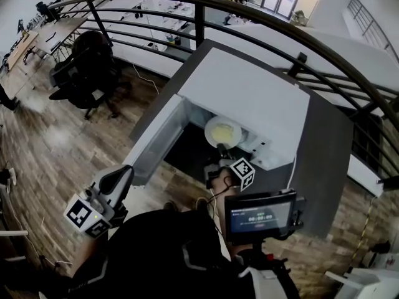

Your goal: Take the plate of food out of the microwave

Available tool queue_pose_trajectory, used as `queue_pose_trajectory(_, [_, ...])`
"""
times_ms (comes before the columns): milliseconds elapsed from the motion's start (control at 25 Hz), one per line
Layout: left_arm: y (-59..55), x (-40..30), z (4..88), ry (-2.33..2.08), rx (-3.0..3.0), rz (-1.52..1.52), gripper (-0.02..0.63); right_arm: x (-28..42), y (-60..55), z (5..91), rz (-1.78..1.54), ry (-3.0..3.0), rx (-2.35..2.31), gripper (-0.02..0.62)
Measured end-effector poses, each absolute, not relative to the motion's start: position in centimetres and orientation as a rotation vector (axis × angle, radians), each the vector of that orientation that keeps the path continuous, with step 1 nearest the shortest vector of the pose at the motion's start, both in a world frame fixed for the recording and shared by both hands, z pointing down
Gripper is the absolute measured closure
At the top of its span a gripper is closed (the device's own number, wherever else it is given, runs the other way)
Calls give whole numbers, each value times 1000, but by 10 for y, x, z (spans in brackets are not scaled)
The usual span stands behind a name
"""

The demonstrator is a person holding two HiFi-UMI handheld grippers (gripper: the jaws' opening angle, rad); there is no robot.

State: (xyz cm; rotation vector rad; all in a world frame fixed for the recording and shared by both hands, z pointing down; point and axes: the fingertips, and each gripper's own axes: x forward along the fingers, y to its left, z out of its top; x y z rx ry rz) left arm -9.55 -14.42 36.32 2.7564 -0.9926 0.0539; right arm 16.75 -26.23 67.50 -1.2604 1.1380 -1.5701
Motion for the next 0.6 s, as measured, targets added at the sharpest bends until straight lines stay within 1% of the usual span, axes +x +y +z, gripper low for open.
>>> queue_pose_trajectory(600, [-141,-75,369,-774,2790,-33,603,138,-206,633,-1610,1267,-1139,581])
